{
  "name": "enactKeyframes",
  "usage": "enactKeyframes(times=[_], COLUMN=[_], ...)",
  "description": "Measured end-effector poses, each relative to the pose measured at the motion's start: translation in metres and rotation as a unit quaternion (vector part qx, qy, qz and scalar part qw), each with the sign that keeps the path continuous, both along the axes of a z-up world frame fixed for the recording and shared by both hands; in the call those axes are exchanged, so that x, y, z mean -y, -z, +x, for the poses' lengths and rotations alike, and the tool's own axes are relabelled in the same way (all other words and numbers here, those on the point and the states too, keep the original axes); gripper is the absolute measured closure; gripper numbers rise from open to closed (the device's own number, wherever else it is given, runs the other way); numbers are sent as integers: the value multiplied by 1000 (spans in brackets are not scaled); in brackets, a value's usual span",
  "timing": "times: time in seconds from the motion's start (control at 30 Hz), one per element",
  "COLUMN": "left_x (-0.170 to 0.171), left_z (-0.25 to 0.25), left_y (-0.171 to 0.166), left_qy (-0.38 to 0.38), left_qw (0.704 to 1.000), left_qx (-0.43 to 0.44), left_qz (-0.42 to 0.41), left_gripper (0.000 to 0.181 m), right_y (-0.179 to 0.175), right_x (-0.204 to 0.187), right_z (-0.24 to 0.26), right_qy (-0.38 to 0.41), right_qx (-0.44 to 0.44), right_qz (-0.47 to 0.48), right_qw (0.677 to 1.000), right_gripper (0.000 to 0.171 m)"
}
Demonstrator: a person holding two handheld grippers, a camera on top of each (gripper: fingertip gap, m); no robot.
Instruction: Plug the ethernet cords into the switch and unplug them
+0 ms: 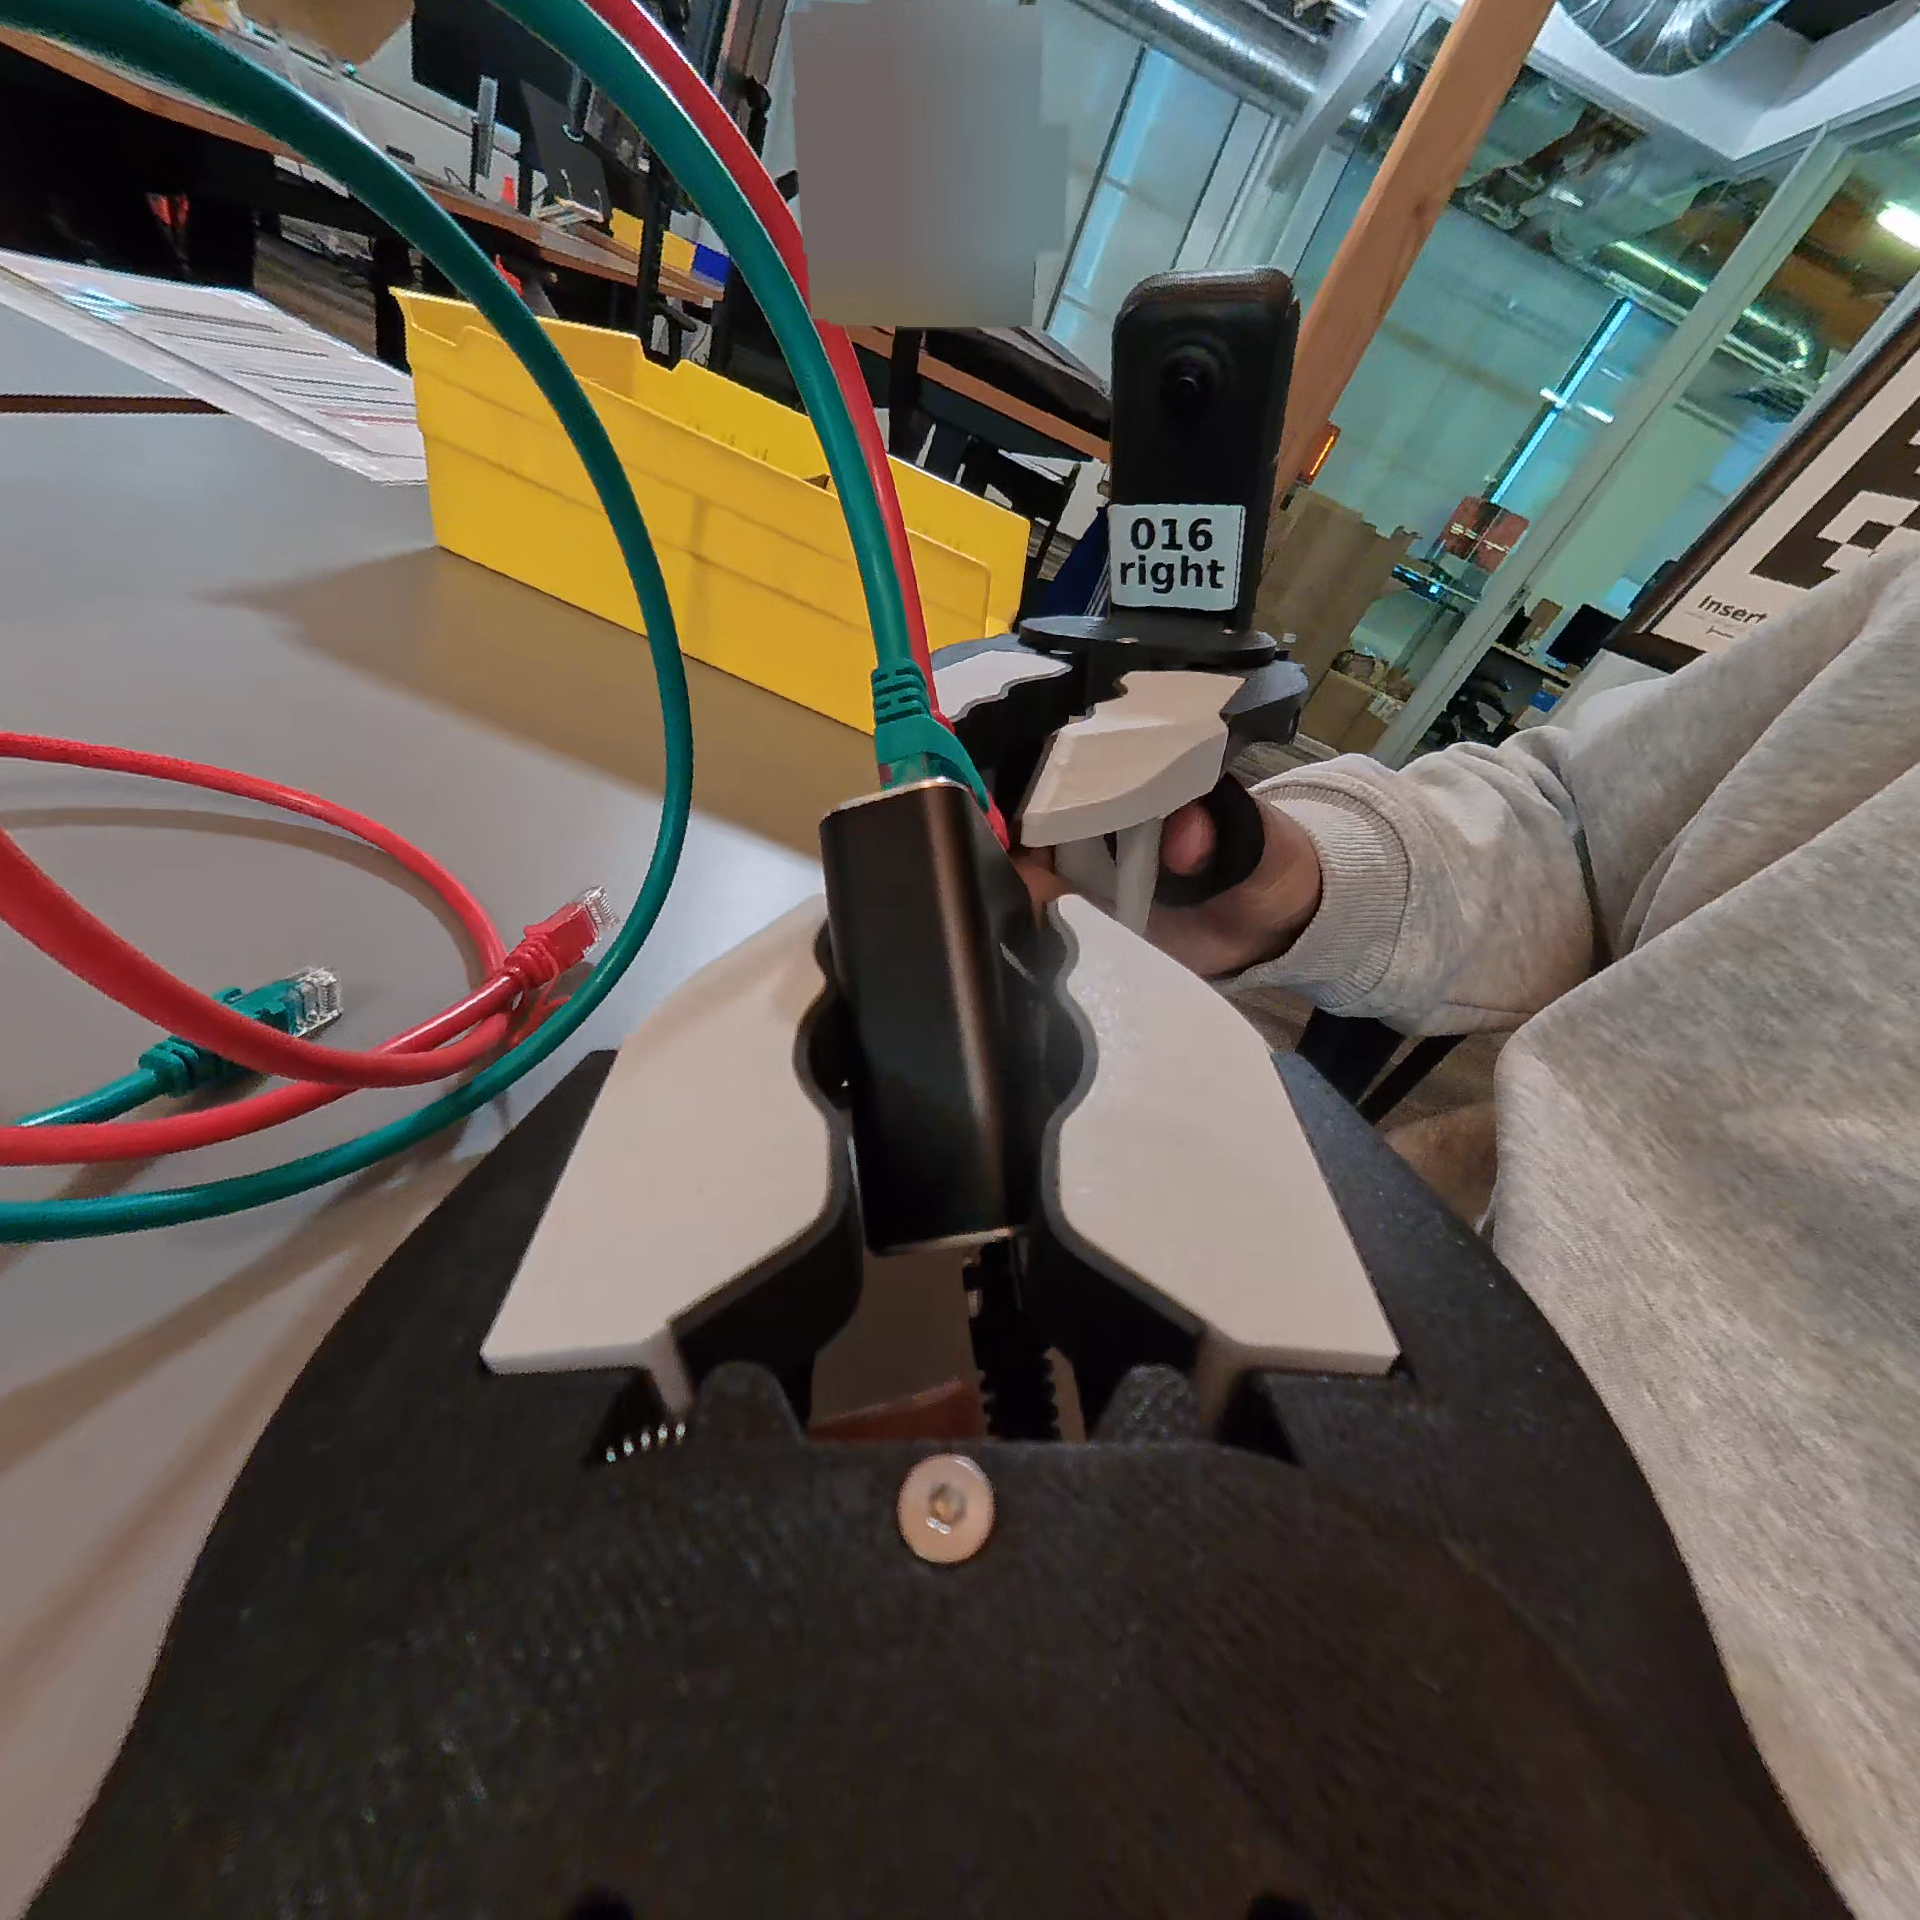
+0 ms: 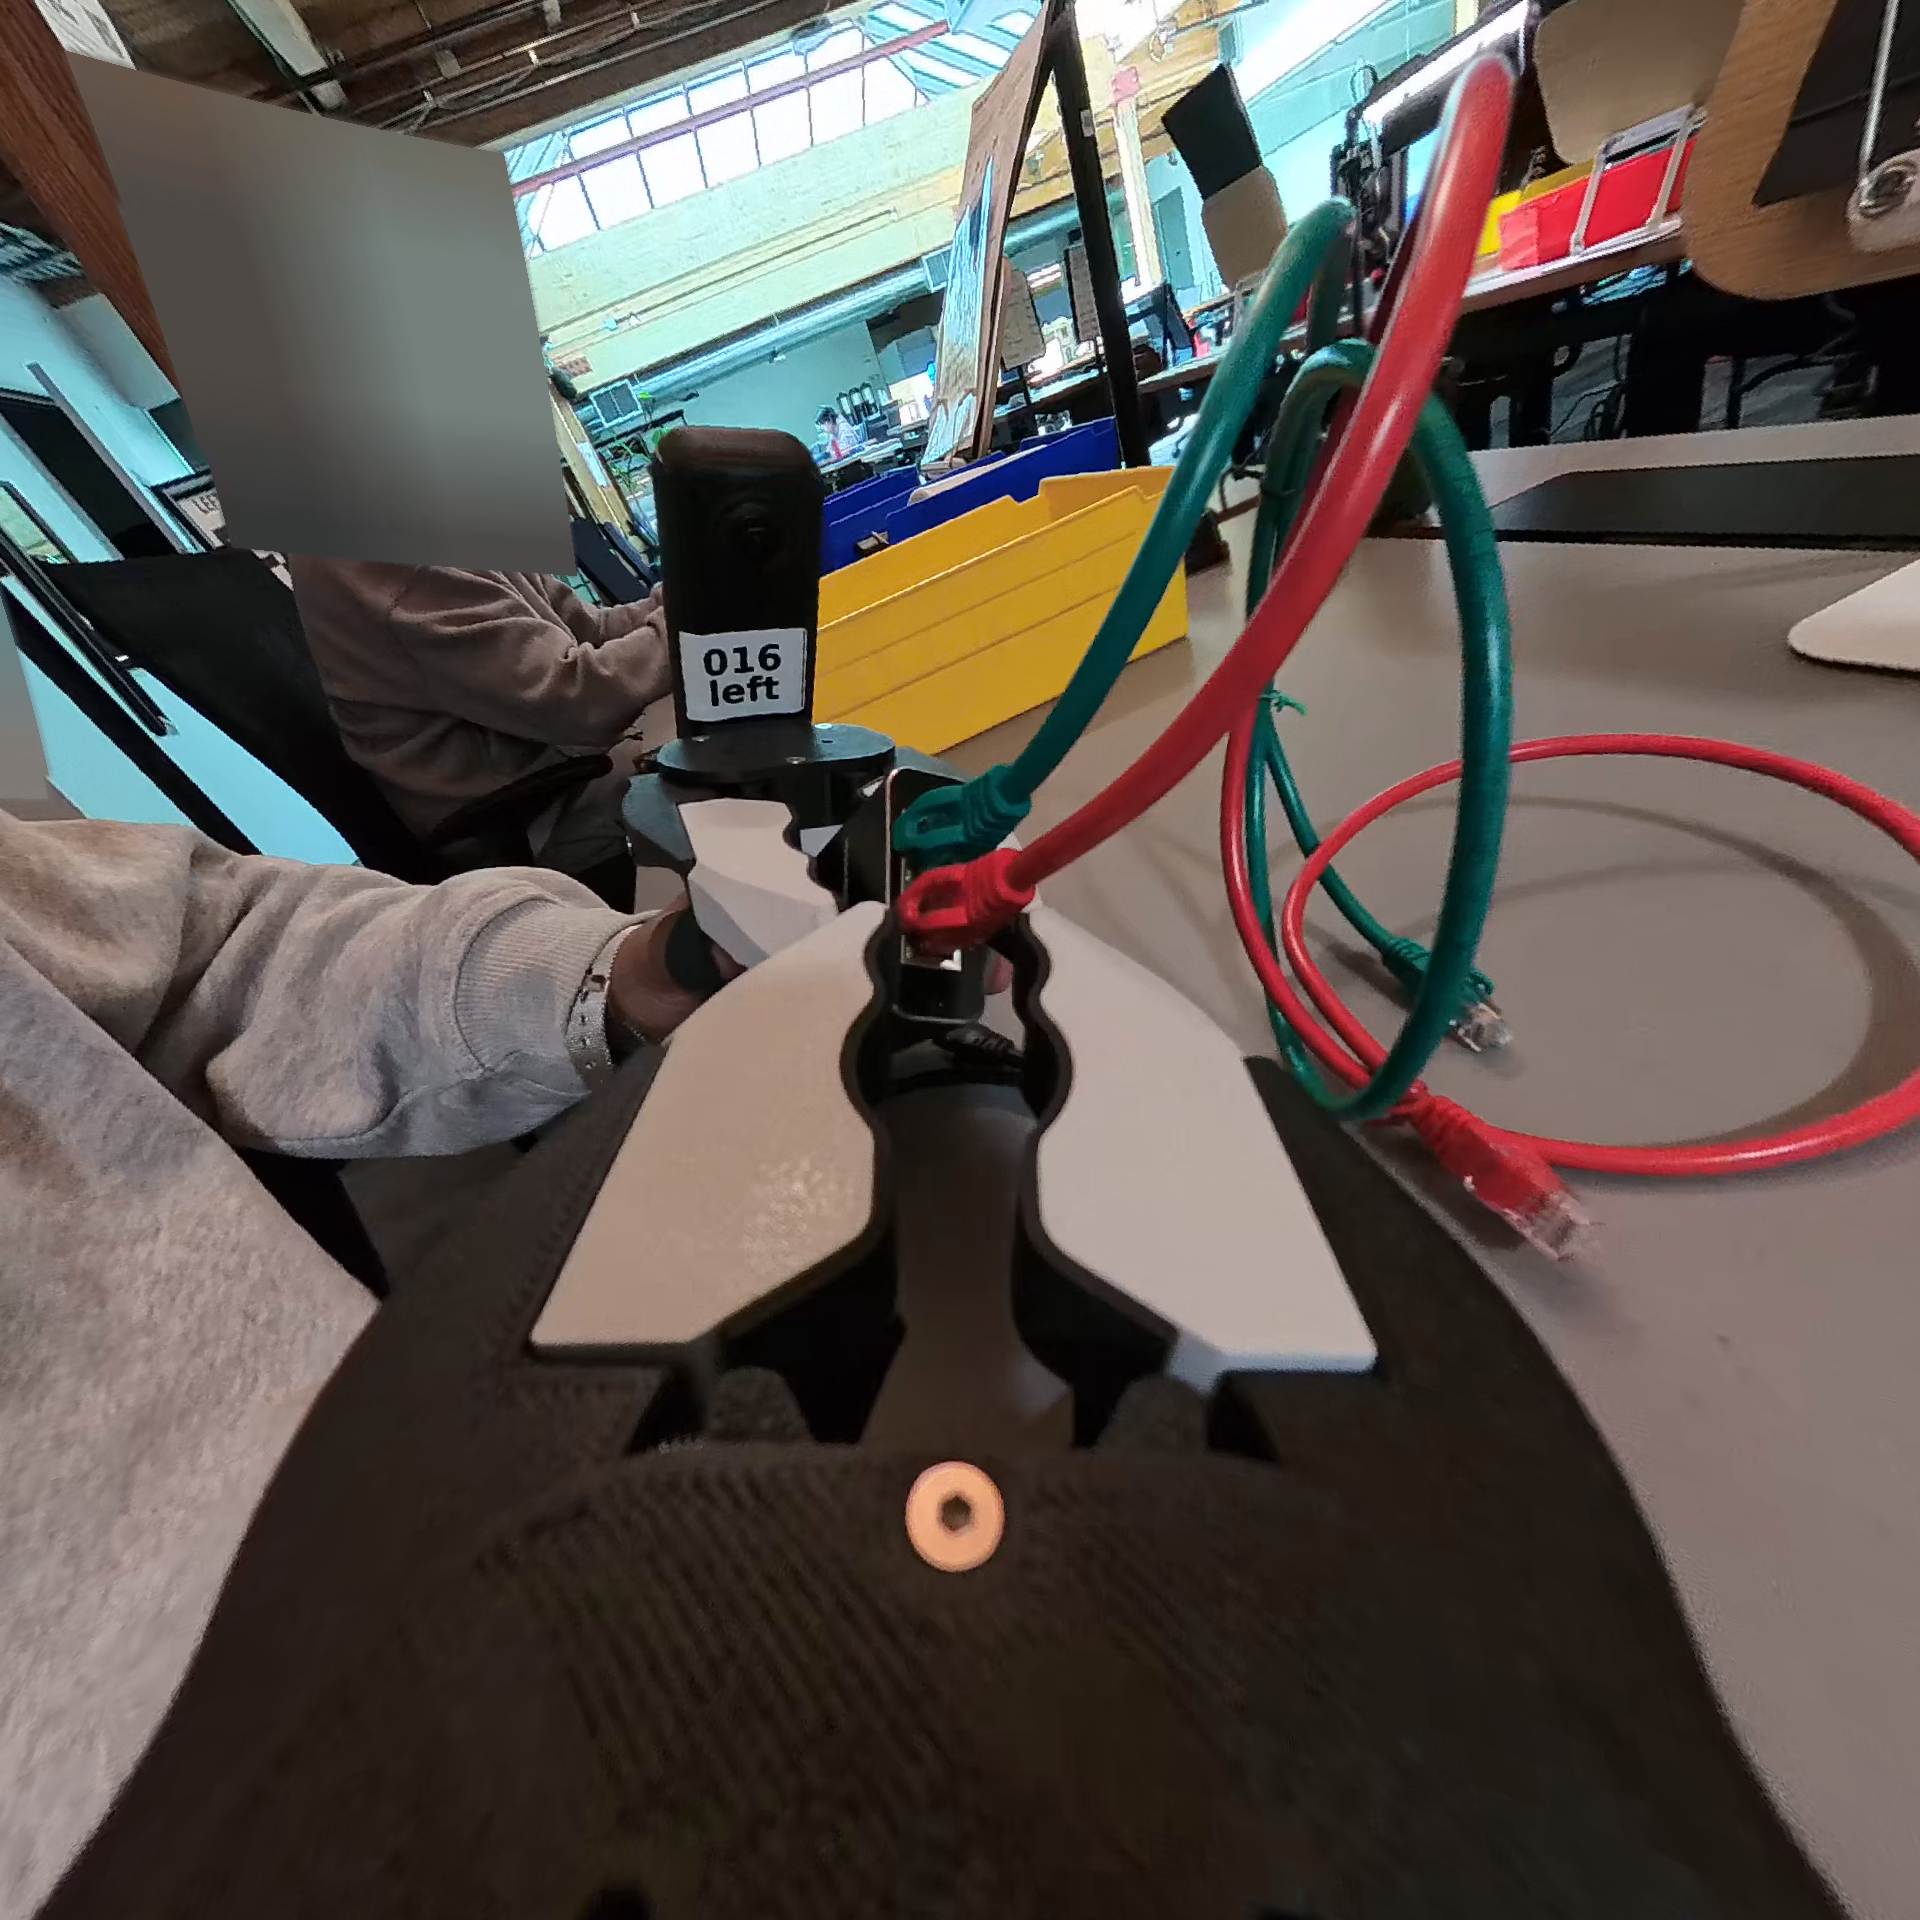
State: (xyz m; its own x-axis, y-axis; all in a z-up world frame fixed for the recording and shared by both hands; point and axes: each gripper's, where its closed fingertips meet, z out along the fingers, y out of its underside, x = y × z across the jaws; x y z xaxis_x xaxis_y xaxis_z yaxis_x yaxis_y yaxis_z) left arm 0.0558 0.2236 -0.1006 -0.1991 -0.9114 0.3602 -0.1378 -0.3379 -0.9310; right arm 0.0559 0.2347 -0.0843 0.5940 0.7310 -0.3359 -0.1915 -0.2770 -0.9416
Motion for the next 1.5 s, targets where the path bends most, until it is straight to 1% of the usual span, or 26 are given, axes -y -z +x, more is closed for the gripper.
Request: enactKeyframes(times=[0.43,0.5,0.63,0.73,0.9,1.03,1.13,1.2,1.33,1.43,1.47,1.5], left_x=[2,3,5,6,9,11,11,11,9,5,3,4], left_z=[4,4,4,4,5,5,6,7,10,11,11,10], left_y=[1,1,-1,-2,-5,-8,-11,-15,-22,-22,-21,-17], left_qy=[-26,-25,-31,-24,-1,1,2,1,0,-5,-9,-7], left_qw=[999,999,998,999,999,998,996,993,981,975,974,976], left_qx=[-11,-13,-18,-14,-6,1,8,20,44,47,45,34], left_qz=[41,35,55,28,-48,-64,-87,-120,-191,-219,-222,-216], left_gripper=[149,149,149,150,153,154,154,153,154,153,153,154], right_y=[0,0,2,2,-5,-8,-11,-14,-20,-19,-21,-26], right_x=[1,2,3,2,1,4,1,-1,-4,-7,-12,-20], right_z=[-4,-4,-3,-2,1,3,5,7,11,14,23,45], right_qy=[-2,-2,3,7,27,39,54,65,93,112,149,212], right_qx=[-11,-7,13,17,35,63,104,129,147,169,179,200], right_qz=[-3,0,5,11,49,64,89,105,114,111,114,125], right_qw=[1000,1000,1000,1000,998,995,989,984,978,973,966,948], right_gripper=[153,153,153,152,154,154,155,155,155,157,161,171])
